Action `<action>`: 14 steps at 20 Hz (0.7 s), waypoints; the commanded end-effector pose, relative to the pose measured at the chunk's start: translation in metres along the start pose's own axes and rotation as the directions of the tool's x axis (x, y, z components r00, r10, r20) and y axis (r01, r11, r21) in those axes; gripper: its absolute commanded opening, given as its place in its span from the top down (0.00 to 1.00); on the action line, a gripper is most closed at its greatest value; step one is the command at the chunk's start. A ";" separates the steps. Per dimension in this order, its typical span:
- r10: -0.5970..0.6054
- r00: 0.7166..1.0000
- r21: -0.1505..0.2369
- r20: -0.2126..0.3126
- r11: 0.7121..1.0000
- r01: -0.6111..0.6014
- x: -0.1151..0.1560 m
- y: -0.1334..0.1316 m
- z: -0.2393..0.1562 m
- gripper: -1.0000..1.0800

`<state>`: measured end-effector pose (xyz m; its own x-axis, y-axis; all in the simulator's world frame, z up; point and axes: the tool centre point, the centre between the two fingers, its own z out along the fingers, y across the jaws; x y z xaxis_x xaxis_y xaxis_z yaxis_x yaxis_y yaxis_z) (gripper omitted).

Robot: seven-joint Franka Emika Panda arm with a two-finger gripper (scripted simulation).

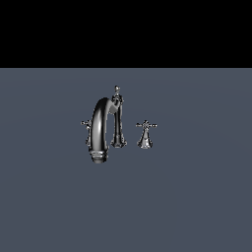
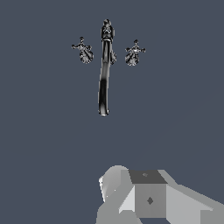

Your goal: Turn on the faucet by rotating a designated handle.

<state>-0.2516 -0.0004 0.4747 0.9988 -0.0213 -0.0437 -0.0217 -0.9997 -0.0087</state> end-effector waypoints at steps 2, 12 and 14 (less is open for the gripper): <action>-0.009 0.998 0.040 0.062 0.999 0.007 0.004 -0.016 0.024 0.55; -0.043 0.980 0.027 0.197 0.999 0.039 0.067 -0.061 0.160 0.60; -0.069 0.973 -0.018 0.218 0.997 0.075 0.071 -0.081 0.193 0.76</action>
<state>-0.1926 0.0759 0.3029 0.9673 0.0518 -0.2484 0.0486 -0.9986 -0.0190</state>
